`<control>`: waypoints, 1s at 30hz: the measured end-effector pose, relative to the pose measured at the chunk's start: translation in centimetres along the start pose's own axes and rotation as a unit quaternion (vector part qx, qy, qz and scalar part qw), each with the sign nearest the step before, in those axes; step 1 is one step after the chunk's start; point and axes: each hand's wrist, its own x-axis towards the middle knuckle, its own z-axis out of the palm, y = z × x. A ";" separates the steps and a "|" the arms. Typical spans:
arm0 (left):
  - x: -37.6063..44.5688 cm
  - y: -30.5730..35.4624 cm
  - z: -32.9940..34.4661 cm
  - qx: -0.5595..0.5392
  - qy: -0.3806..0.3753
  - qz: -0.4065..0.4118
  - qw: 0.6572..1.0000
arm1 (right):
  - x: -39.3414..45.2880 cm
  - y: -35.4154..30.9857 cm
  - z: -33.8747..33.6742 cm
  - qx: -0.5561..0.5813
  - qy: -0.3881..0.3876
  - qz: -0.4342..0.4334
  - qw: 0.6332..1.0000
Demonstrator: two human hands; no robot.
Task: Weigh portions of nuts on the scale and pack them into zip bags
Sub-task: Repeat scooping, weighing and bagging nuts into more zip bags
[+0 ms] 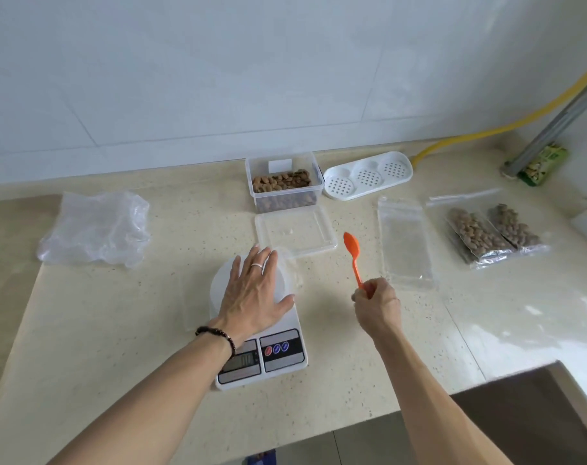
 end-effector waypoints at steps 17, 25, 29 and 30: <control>4.3 0.0 -2.7 -0.121 -0.012 0.023 0.992 | 2.0 -7.9 3.4 0.130 -0.220 -0.038 0.966; 5.2 0.4 -4.7 -0.151 0.005 -0.059 0.987 | 4.5 -11.7 3.7 0.196 -0.337 -0.061 0.919; 5.9 0.6 -5.3 -0.135 0.010 -0.118 0.984 | 6.1 -13.3 3.3 0.176 -0.399 -0.079 0.896; 6.2 0.7 -5.5 -0.134 0.024 -0.128 0.982 | 6.6 -13.7 3.2 0.160 -0.399 -0.087 0.899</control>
